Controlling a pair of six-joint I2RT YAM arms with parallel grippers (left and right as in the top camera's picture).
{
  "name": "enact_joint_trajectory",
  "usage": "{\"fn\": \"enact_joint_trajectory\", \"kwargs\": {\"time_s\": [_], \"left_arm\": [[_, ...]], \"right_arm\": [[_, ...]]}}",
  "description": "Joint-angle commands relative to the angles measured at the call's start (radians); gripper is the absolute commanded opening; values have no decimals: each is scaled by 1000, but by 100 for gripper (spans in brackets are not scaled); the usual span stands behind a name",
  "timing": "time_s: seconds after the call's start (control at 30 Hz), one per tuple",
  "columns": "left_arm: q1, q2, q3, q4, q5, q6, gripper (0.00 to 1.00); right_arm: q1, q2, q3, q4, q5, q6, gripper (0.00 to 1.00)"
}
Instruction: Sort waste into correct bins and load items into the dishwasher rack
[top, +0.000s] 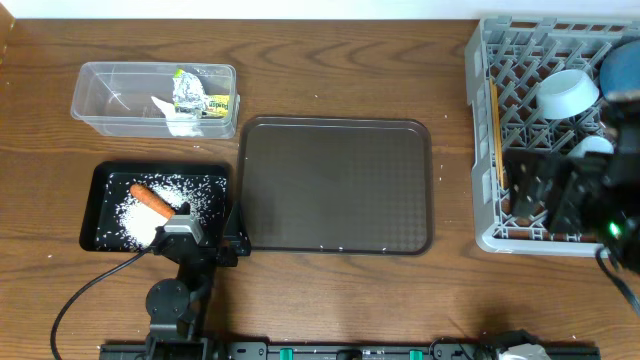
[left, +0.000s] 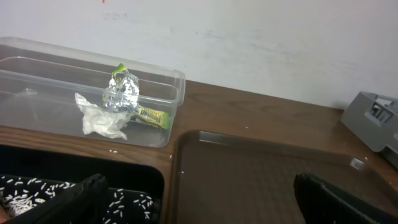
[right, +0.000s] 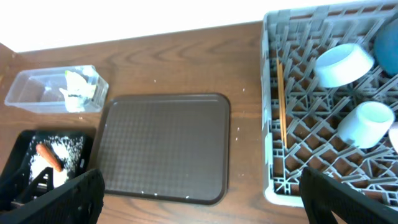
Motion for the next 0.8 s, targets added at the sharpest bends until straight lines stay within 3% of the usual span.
{"fn": "enact_joint_trajectory", "kwargs": {"time_s": [0.0, 0.5, 0.77], "left_arm": [[-4, -6, -13, -39, 18, 14, 98], [-4, -6, -13, -39, 18, 14, 98], [-4, -6, -13, -39, 18, 13, 98]], "right_arm": [[1, -75, -79, 48, 39, -6, 99], [0, -659, -1045, 793, 41, -32, 99], [-78, -921, -1495, 1118, -6, -30, 99]]}}
